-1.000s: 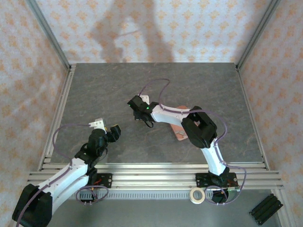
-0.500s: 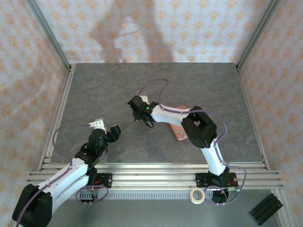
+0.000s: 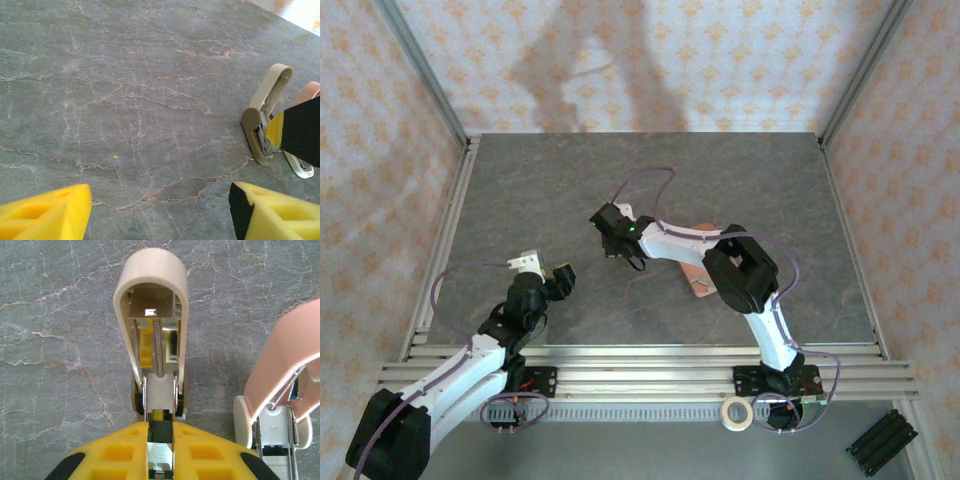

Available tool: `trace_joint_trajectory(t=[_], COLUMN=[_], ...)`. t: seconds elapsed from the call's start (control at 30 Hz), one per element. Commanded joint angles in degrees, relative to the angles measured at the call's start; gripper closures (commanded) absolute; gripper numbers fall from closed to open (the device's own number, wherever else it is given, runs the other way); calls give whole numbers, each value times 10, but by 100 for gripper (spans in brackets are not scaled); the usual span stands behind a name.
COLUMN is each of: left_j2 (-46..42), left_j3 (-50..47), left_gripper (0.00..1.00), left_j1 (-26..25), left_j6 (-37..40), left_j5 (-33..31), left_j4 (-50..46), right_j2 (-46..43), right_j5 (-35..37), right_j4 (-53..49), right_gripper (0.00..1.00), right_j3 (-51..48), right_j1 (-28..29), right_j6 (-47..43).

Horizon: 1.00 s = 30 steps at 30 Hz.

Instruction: Load the staples into the stapler

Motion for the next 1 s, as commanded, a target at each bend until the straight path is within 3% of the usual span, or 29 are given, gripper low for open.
trace_joint_trajectory(t=[0.0,0.6,0.87,0.97], left_j2=[-2,-5,29,64], left_j3=[1,23,80,105], left_gripper=[26,26,26,21], left_j1=[6,6,6,6], left_j6=[6,11,38,41], left_j5=[-17,0,64,88], left_j4=[11,-9,-29,-22], right_j2=[10,-78,-175,-216], right_j5=[13,7,-19,-37], right_j4=[-22,4,80,126], right_gripper=[84,68,67,67], right_j3=[-4,-20,-118,-175], right_j1=[-3,-4,-28,-46], right_j6=[-3,-25,5,24])
